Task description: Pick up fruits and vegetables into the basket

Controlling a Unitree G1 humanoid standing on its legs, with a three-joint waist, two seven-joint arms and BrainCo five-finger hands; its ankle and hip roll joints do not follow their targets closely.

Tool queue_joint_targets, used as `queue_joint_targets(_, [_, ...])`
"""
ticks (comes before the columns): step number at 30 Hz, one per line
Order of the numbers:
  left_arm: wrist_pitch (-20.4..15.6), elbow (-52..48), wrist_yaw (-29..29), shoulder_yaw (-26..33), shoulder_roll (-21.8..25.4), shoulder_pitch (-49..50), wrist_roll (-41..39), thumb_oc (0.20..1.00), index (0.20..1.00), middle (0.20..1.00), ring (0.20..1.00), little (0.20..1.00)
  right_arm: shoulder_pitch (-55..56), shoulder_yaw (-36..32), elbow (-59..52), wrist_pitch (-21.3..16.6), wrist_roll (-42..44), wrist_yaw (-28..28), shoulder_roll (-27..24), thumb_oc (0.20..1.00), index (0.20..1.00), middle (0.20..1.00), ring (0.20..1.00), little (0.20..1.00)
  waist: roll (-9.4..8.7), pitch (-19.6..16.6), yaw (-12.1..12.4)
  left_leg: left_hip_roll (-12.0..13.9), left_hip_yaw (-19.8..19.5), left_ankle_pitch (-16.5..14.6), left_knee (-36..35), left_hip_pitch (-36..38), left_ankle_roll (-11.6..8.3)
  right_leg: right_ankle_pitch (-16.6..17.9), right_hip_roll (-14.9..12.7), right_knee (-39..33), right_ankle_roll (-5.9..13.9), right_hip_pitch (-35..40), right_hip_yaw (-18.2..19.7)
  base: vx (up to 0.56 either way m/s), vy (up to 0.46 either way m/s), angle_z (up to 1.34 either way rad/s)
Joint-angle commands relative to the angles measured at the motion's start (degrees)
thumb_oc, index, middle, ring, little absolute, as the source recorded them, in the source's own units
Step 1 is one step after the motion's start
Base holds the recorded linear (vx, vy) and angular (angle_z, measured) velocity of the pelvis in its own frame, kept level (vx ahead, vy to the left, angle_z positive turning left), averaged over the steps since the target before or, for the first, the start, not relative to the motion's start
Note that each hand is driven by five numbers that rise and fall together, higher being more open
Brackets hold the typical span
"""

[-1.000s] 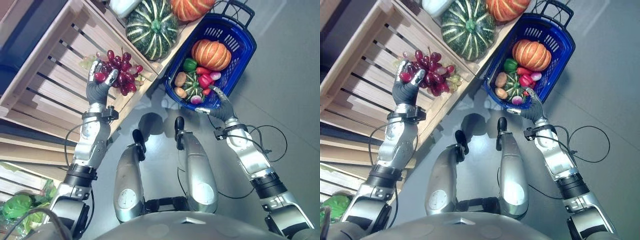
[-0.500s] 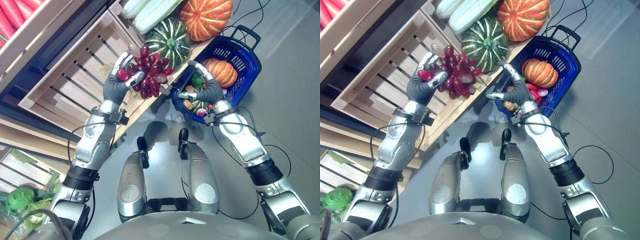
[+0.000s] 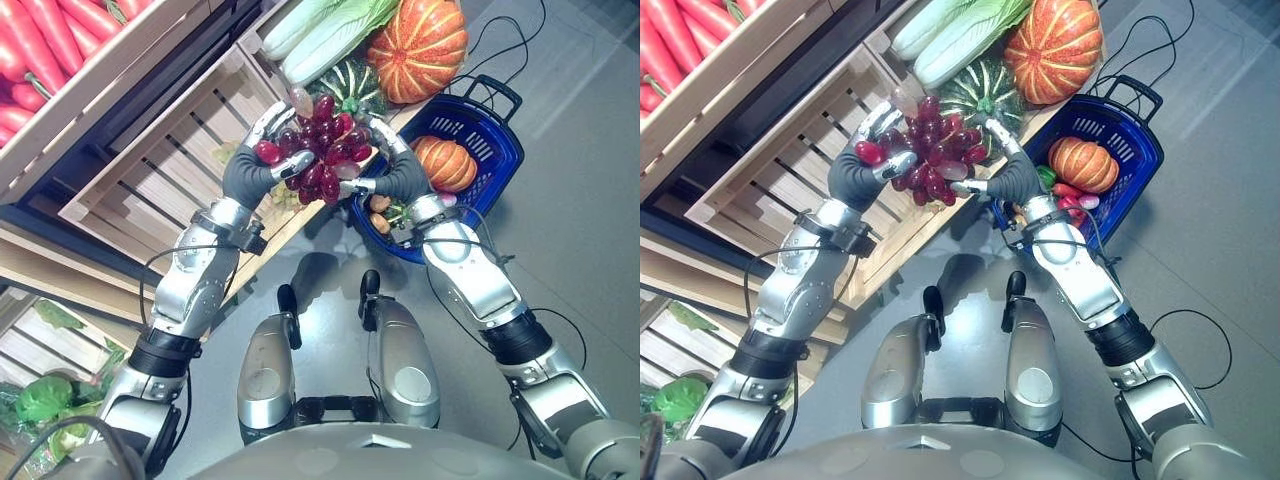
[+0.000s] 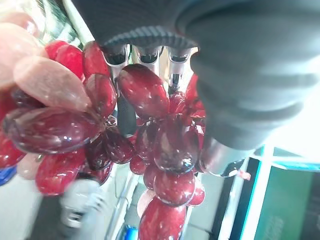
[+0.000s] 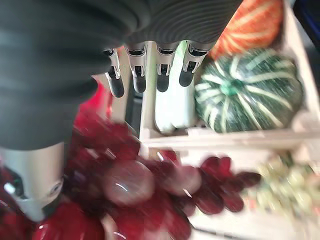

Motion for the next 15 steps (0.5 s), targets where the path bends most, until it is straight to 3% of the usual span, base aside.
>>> queue_joint_targets(1, [-3.15, -6.24, -1.94, -5.31, -2.17, -0.86, -1.78, 0.200, 0.200, 0.200, 0.200, 0.200, 0.22, 2.87, 1.84, -1.71, 3.04, 0.71, 5.20, 1.000, 1.000, 1.000, 1.000, 1.000, -0.49, -9.54, 0.52, -2.49, 1.31, -2.73, 1.43, -1.57, 4.05, -1.96, -3.00, -3.67, 4.71, 5.09, -0.55, 0.02, -0.009, 0.05])
queue_joint_targets(10, [-4.09, -6.80, -1.50, -8.14, -3.00, -3.36, -0.98, 0.200, 0.200, 0.200, 0.200, 0.200, -1.06, 6.09, 5.92, 0.73, 6.62, 1.55, 7.71, 1.000, 1.000, 1.000, 1.000, 1.000, -0.94, -9.32, 0.88, -2.47, 1.29, -2.79, 1.35, -1.15, 4.16, -1.71, -3.15, -3.92, 4.82, 5.58, -0.81, 0.00, -0.004, 0.04])
queue_joint_targets(15, [-3.12, -7.28, -1.66, -9.78, -4.06, -4.23, -3.07, 0.200, 0.200, 0.200, 0.200, 0.200, -0.62, 7.39, 7.75, -2.01, 9.19, 1.35, 9.43, 1.000, 1.000, 1.000, 1.000, 1.000, -0.98, -9.16, 0.90, -2.37, 1.23, -2.67, 1.20, -0.92, 4.18, -1.52, -3.28, -4.08, 4.92, 5.88, -0.90, 0.00, -0.003, 0.04])
